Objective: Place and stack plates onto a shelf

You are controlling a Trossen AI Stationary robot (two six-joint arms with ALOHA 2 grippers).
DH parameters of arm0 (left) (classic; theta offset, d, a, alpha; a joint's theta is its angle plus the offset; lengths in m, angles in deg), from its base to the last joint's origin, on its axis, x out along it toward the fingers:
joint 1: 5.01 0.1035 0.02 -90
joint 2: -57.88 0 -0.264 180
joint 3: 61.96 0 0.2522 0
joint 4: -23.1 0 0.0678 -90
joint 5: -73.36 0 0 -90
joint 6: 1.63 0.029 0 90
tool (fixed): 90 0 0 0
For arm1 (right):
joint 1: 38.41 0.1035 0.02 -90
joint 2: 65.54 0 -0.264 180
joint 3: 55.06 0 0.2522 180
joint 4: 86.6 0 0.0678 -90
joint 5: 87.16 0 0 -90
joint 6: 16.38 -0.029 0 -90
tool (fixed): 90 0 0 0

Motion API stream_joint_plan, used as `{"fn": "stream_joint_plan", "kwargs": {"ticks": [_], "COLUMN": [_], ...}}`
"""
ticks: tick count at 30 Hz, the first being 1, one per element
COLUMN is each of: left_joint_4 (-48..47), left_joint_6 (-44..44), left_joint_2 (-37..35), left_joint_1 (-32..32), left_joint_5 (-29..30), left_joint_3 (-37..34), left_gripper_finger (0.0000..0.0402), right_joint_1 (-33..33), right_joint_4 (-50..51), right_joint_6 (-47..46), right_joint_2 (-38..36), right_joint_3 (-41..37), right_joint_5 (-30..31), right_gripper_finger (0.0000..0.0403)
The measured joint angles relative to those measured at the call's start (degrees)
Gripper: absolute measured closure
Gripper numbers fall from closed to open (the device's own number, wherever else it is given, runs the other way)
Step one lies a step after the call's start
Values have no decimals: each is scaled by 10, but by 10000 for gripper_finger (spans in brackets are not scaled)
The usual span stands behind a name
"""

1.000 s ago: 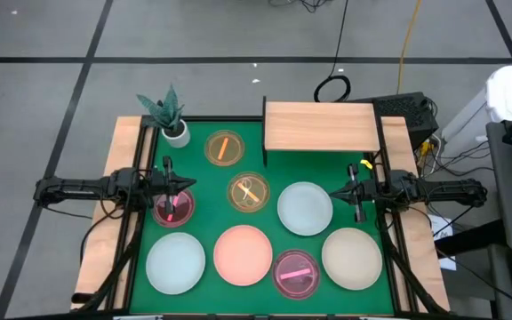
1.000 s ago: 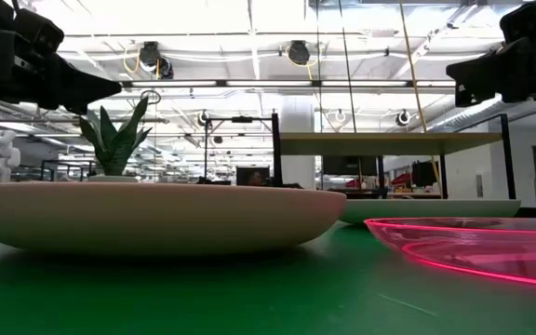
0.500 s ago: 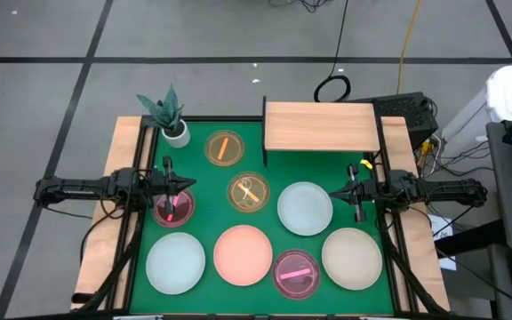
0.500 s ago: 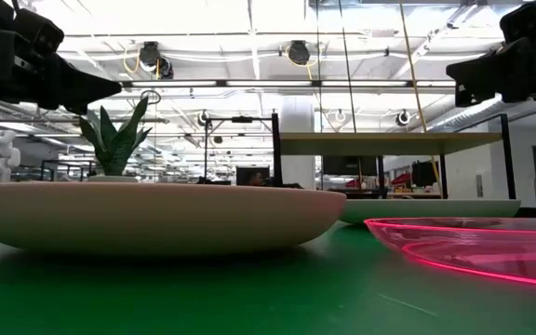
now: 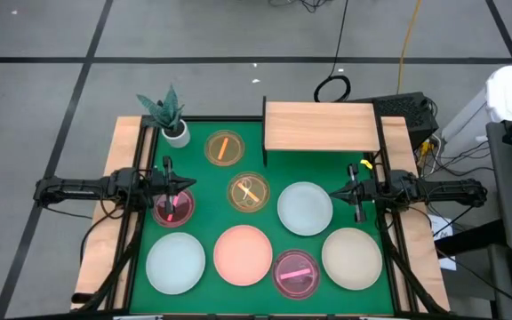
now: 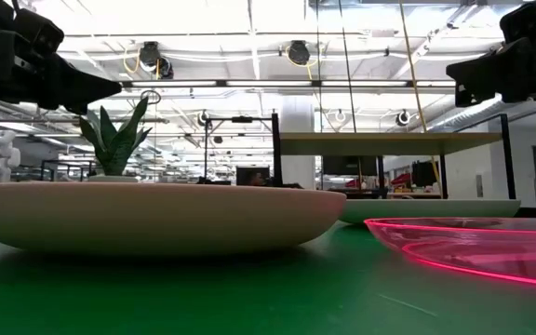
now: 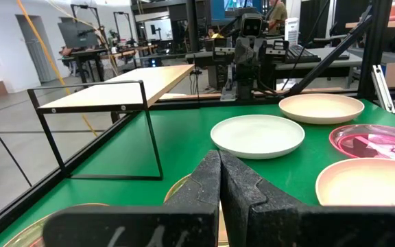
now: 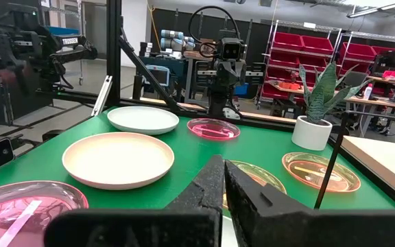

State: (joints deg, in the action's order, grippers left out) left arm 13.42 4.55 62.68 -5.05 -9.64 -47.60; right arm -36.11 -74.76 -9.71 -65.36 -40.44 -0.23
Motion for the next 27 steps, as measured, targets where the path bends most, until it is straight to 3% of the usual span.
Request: {"fn": "stream_joint_plan", "kwargs": {"ticks": [18, 27], "left_joint_4": [0, 0], "left_joint_6": [0, 0], "left_joint_2": [0, 0], "left_joint_1": [0, 0], "left_joint_5": [0, 0], "left_joint_3": [0, 0], "left_gripper_finger": [400, 400], "right_joint_1": [0, 0], "right_joint_4": [-66, -34], "right_joint_6": [-24, -28], "right_joint_2": [3, 94], "right_joint_3": [14, 111], "right_joint_5": [-2, 2], "right_gripper_finger": [403, 403]}}
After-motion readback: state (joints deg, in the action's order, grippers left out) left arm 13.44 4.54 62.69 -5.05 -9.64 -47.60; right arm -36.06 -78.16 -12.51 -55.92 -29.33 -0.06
